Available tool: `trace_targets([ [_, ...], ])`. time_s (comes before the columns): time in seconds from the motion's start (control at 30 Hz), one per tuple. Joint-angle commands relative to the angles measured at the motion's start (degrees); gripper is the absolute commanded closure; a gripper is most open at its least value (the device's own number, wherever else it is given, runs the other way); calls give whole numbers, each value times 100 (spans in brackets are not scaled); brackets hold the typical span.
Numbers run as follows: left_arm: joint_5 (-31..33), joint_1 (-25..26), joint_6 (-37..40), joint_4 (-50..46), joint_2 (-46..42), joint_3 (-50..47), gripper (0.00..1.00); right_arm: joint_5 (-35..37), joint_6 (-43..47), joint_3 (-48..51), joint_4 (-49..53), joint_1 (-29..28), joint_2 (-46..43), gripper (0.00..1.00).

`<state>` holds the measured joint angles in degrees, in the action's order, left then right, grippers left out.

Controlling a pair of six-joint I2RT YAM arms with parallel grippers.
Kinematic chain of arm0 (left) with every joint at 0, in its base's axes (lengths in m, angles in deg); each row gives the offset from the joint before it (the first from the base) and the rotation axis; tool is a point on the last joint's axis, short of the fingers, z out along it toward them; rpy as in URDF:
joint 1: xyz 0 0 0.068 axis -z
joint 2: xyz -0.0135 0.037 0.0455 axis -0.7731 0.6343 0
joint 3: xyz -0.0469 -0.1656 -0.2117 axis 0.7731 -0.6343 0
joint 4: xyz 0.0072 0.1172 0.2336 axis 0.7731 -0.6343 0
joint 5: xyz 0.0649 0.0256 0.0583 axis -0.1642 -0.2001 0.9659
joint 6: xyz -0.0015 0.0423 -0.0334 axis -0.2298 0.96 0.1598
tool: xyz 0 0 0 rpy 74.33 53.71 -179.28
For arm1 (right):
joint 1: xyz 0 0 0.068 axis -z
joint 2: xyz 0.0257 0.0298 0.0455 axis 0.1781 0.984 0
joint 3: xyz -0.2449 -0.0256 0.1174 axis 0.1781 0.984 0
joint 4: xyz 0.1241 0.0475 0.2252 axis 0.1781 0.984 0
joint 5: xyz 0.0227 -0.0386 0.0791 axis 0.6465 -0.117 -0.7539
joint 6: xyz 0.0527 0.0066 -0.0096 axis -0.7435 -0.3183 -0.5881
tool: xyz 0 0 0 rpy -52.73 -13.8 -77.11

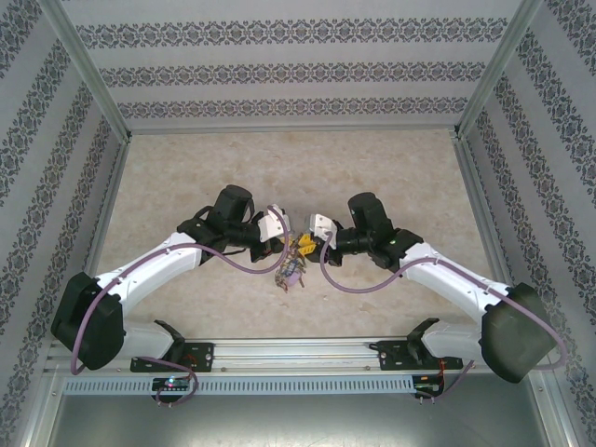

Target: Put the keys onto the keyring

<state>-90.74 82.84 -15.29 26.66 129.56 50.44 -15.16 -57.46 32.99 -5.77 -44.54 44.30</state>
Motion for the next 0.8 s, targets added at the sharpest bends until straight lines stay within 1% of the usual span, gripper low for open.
trace_targets([
  [0.0,-342,52,-89,369,-126,13,100,228,-147,107,-410,-34,49,71],
  [0.17,-441,57,-72,396,-161,2,100,514,-88,16,-574,-8,213,71],
  [0.37,-519,53,-69,406,-154,-12,100,469,12,16,-670,94,333,68],
  [0.43,-549,49,-74,422,-161,-15,100,351,9,0,-711,170,371,69],
  [0.5,-576,50,-71,454,-155,-25,100,37,58,-71,-619,240,422,73],
  [0.6,-594,49,-89,536,-152,-31,100,-238,114,-149,-501,286,504,76],
  [0.77,-580,50,-121,607,-98,-20,100,-475,194,-156,-466,334,513,78],
])
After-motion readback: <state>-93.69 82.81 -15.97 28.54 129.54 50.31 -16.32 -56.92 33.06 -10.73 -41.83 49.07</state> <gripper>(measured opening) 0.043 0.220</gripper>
